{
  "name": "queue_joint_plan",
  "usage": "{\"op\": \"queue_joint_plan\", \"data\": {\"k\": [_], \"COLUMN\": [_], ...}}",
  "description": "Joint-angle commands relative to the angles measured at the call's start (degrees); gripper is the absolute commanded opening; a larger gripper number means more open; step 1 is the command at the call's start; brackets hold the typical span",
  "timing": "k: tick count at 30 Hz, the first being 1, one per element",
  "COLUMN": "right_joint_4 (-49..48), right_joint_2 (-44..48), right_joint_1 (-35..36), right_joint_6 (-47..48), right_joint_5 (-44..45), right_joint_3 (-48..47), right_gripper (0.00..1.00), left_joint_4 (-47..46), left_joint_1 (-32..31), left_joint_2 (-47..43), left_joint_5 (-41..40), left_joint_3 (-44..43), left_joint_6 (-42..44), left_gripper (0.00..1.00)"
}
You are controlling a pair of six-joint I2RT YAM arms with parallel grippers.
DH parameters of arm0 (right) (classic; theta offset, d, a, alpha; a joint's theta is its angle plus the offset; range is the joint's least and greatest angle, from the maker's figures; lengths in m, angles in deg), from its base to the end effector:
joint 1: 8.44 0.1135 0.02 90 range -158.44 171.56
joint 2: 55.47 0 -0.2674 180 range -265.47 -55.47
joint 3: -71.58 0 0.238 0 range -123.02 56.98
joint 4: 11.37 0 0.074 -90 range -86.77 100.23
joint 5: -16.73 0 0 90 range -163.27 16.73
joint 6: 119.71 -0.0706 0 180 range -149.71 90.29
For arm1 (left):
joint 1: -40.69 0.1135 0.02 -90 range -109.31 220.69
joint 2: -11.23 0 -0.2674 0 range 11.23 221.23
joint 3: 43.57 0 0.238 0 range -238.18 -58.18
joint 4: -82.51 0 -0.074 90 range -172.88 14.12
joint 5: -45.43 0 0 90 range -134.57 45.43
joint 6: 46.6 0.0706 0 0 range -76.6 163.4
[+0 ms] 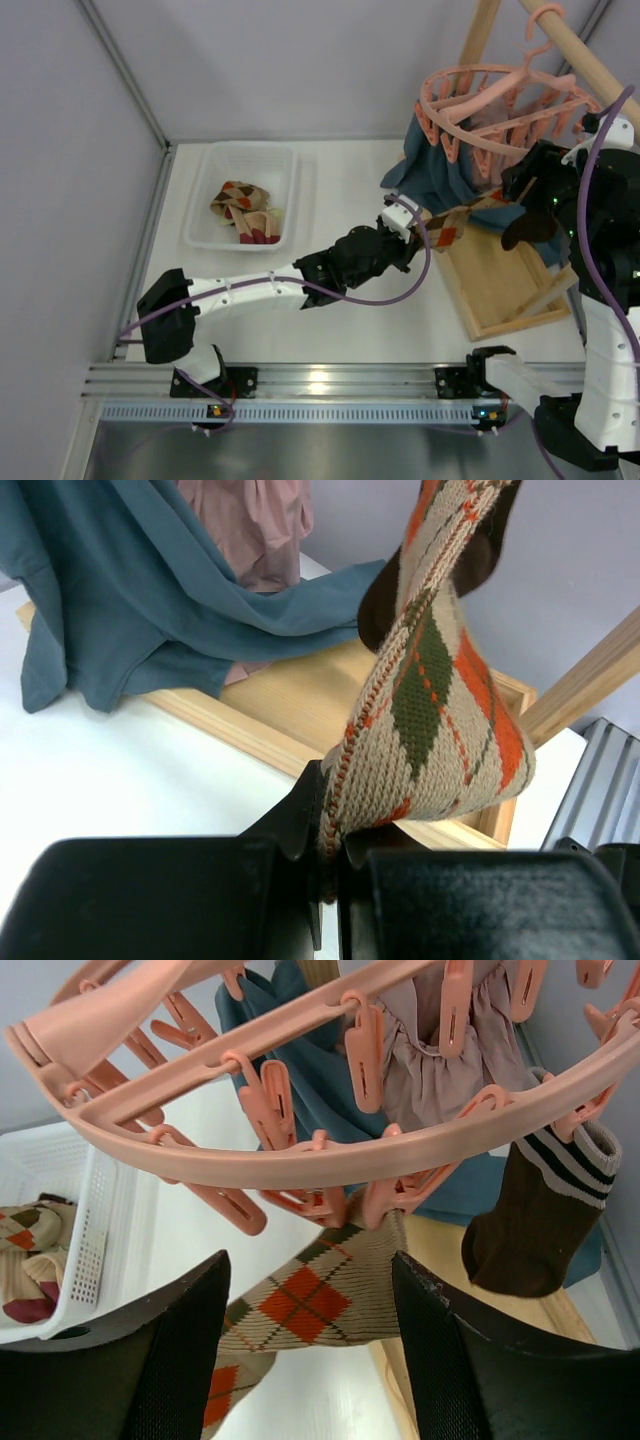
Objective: Remove the socks clipped to the hanger
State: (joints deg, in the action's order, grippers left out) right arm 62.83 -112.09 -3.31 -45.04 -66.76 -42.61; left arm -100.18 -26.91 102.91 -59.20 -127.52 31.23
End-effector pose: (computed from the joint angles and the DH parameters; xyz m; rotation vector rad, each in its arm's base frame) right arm 0.1388 0.0044 0.4964 0.2438 1.8455 0.1420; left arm 0.1710 -0.3681 0.3363 0.6188 1.6111 -0.8376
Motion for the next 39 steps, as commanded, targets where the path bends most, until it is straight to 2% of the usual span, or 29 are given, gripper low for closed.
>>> {"op": "queue_joint_plan", "data": {"k": [1,15,26,35,39], "right_joint_4": [-2.3,-6.7,-18.5,-21.0,-21.4], "right_joint_2": [0.5,0.7,3.4,4.0,3.9], "right_joint_1": [-0.4,-0.4,-0.5,-0.5,-0.5], "right_joint_6": [0.2,-2.1,-4.7,-5.7,-5.9], "right_joint_5": [1.9,5.8,6.6,8.9,9.9], "right_joint_3": [0.2,3.7,12.4,13.4,13.7], "right_gripper": [0.62,0.53,0.45,0.40,0.34], "left_joint_4": [-1.3,-1.3,-1.3,-1.3,-1.3], "left_joint_1": [-0.1,-0.1,-0.1,-0.1,-0.1], "left_joint_2": [-5.3,-9.1,-8.9,-9.0,-9.3], "left_joint_5": [-0.3,0.0,1.5,1.8,1.9], "left_joint_3": [2.8,6.8,6.9,7.0,7.3], "left_joint_6": [-0.4,-0.9,-2.0,-2.2,-2.2], "left_gripper": [0.00,0.00,0.00,0.00,0.00]}}
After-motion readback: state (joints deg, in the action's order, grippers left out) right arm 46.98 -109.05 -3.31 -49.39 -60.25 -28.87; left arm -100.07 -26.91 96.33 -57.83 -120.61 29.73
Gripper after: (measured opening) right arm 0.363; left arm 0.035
